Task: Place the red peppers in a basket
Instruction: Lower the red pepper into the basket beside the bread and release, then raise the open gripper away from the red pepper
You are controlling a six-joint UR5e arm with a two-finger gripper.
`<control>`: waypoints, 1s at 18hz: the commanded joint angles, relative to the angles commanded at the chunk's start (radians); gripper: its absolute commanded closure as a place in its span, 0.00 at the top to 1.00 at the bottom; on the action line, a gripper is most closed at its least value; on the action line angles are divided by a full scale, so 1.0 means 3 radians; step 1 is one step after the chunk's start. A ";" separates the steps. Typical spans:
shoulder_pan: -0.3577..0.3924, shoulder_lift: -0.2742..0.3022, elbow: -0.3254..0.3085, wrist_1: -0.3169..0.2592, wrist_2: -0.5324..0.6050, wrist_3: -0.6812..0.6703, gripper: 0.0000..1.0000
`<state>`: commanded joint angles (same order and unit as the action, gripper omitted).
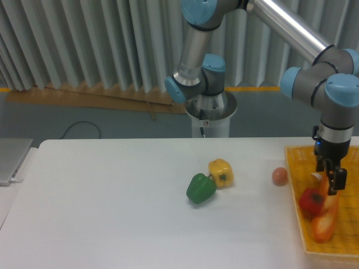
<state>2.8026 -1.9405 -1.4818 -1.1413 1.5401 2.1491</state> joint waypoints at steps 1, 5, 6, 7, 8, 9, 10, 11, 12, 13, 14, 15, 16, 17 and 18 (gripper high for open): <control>0.0000 0.0000 0.0000 0.0000 0.0000 -0.0010 1.00; -0.0204 0.0026 0.0056 0.0000 0.0000 -0.0270 1.00; -0.0296 0.0036 0.0066 0.0000 0.0000 -0.0306 1.00; -0.0367 0.0041 0.0067 0.0000 0.0000 -0.0332 1.00; -0.0419 0.0076 0.0072 -0.0005 0.0000 -0.0363 1.00; -0.0470 0.0102 0.0082 -0.0005 0.0005 -0.0429 1.00; -0.0531 0.0107 0.0087 -0.0005 0.0010 -0.0505 1.00; -0.0588 0.0107 0.0092 -0.0005 0.0015 -0.0572 1.00; -0.0629 0.0107 0.0092 -0.0005 0.0025 -0.0639 1.00; -0.0644 0.0107 0.0092 -0.0005 0.0020 -0.0700 1.00; -0.0670 0.0107 0.0092 -0.0005 0.0020 -0.0721 1.00; -0.0710 0.0107 0.0092 -0.0005 0.0025 -0.0736 1.00; -0.0726 0.0112 0.0092 -0.0005 0.0031 -0.0736 1.00; -0.0741 0.0133 0.0097 -0.0005 0.0031 -0.0752 1.00; -0.0757 0.0138 0.0097 -0.0020 0.0046 -0.0767 1.00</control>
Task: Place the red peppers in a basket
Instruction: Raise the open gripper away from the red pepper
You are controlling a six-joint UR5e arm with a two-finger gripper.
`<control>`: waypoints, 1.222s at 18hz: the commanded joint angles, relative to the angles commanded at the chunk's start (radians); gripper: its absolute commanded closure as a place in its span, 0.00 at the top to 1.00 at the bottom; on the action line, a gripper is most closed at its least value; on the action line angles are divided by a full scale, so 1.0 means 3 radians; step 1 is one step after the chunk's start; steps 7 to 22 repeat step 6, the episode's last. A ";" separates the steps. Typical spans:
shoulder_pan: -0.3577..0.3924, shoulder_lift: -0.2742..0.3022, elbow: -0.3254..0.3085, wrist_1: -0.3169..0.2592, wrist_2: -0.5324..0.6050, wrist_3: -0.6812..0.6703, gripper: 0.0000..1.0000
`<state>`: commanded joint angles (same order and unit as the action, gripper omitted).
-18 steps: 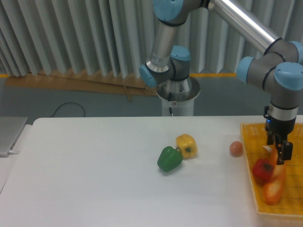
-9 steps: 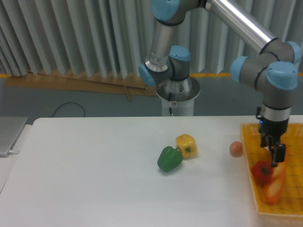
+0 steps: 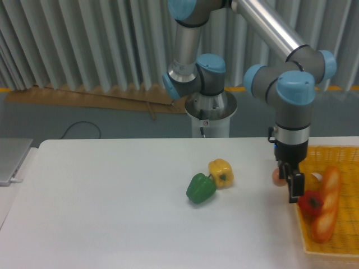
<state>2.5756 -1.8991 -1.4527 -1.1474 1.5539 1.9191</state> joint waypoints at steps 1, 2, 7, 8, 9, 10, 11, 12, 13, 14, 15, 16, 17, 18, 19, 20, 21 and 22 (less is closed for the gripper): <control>-0.0005 0.0000 0.0000 -0.0020 0.0000 0.0000 1.00; -0.0026 0.0010 -0.0005 -0.0026 0.0005 0.0000 1.00; -0.0107 0.0082 -0.0010 -0.0164 0.0026 -0.0138 1.00; -0.0107 0.0082 -0.0010 -0.0164 0.0026 -0.0138 1.00; -0.0107 0.0082 -0.0010 -0.0164 0.0026 -0.0138 1.00; -0.0107 0.0082 -0.0010 -0.0164 0.0026 -0.0138 1.00; -0.0107 0.0082 -0.0010 -0.0164 0.0026 -0.0138 1.00; -0.0107 0.0082 -0.0010 -0.0164 0.0026 -0.0138 1.00; -0.0107 0.0082 -0.0010 -0.0164 0.0026 -0.0138 1.00; -0.0107 0.0082 -0.0010 -0.0164 0.0026 -0.0138 1.00; -0.0107 0.0082 -0.0010 -0.0164 0.0026 -0.0138 1.00; -0.0107 0.0082 -0.0010 -0.0164 0.0026 -0.0138 1.00; -0.0107 0.0082 -0.0010 -0.0164 0.0026 -0.0138 1.00; -0.0107 0.0082 -0.0010 -0.0164 0.0026 -0.0138 1.00; -0.0107 0.0082 -0.0010 -0.0164 0.0026 -0.0138 1.00; -0.0107 0.0082 -0.0010 -0.0164 0.0026 -0.0138 1.00; -0.0107 0.0082 -0.0010 -0.0164 0.0026 -0.0138 1.00; -0.0107 0.0082 -0.0010 -0.0164 0.0026 -0.0138 1.00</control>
